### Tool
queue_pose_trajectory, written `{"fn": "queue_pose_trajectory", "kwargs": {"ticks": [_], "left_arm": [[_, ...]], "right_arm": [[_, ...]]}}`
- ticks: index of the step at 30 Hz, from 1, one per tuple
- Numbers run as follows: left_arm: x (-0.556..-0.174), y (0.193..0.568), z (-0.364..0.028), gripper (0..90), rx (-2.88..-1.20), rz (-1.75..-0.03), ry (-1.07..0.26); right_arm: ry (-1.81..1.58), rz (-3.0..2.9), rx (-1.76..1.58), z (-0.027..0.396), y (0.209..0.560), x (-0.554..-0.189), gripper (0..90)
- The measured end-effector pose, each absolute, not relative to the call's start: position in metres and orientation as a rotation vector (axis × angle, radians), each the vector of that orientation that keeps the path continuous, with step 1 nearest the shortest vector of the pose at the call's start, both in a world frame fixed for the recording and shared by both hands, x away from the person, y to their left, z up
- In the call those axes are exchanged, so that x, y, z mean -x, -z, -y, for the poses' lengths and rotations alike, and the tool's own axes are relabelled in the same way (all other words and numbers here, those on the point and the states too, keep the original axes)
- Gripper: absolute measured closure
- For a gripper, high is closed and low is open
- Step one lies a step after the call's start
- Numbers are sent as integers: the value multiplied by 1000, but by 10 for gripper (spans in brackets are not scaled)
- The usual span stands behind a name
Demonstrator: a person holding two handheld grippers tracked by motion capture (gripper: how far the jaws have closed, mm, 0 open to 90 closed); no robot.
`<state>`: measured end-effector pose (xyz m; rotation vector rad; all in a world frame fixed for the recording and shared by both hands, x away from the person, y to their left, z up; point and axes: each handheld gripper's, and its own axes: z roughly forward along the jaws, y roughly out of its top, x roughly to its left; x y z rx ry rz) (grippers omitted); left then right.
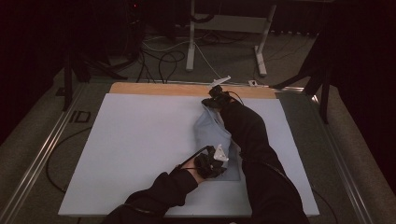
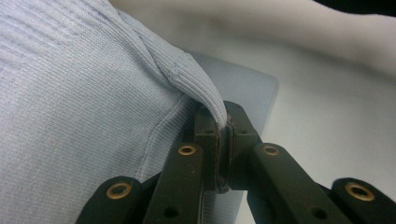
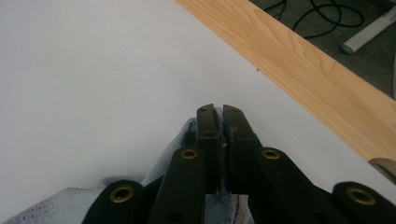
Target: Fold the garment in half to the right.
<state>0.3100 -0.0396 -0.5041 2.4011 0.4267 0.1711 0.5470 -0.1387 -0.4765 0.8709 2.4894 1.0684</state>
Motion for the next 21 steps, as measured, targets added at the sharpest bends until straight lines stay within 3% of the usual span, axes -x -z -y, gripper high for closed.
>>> {"fn": "queue_pose_trajectory", "kwargs": {"ticks": [4, 6, 10, 11, 16, 17, 21], "left_arm": [[-312, 505, 43, 868, -2397, -442, -165], [-313, 506, 45, 868, -2397, -446, -162], [-314, 507, 48, 866, -2397, -460, -152], [-314, 507, 48, 865, -2397, -460, -152], [-313, 506, 52, 861, -2399, -457, -152], [-313, 506, 52, 861, -2399, -453, -150], [-312, 505, 56, 819, -2388, -443, -109]], "right_arm": [[-1064, -2500, -876, 142, 481, -550, 848], [-1069, -2497, -886, 143, 481, -550, 796], [-1072, -2476, -939, 150, 480, -550, 609], [-1072, -2476, -939, 150, 480, -550, 609], [-1104, -2426, -1019, 172, 465, -547, 327], [-1104, -2426, -1019, 172, 465, -547, 327], [-1168, -2432, -1023, 184, 459, -540, 146]]}}
